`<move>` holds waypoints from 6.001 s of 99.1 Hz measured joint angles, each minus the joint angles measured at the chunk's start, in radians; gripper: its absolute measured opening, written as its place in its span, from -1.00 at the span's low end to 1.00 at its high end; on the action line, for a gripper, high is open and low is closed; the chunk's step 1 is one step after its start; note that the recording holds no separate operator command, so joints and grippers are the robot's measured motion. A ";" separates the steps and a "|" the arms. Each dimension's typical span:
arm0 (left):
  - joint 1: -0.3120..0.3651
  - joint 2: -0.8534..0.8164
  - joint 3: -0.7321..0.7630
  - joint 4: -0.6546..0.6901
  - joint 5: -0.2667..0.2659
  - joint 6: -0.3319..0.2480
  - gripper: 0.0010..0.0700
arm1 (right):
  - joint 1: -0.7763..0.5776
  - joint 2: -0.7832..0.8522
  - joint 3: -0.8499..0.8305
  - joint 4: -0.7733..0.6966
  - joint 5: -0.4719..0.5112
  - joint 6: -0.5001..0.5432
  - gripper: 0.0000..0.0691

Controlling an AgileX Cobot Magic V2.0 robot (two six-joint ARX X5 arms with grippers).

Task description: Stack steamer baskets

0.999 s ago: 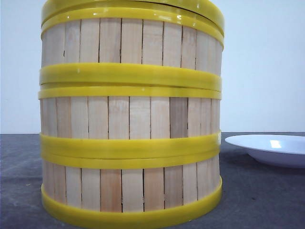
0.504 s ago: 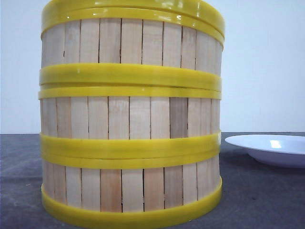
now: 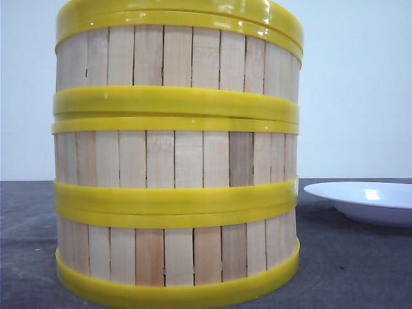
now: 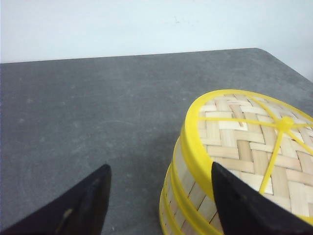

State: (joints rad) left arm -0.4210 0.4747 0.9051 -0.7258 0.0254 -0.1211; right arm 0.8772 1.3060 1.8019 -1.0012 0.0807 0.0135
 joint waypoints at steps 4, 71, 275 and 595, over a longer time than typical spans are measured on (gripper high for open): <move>0.000 0.000 0.000 0.004 0.000 0.000 0.10 | 0.003 -0.033 0.000 0.008 0.017 -0.003 0.07; 0.000 -0.080 -0.135 0.108 0.042 0.001 0.10 | 0.012 -0.578 -0.540 0.175 0.290 0.021 0.07; 0.131 -0.196 -0.343 0.225 0.022 0.049 -0.95 | 0.012 -0.782 -0.877 0.289 0.290 0.107 -0.97; 0.421 -0.470 -0.852 0.489 -0.080 0.160 -0.95 | -0.900 -0.912 -1.168 0.593 0.011 -0.093 -0.97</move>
State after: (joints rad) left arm -0.0002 0.0048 0.0528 -0.2367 -0.0547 0.0387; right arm -0.0231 0.3939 0.6342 -0.4080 0.0914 -0.0799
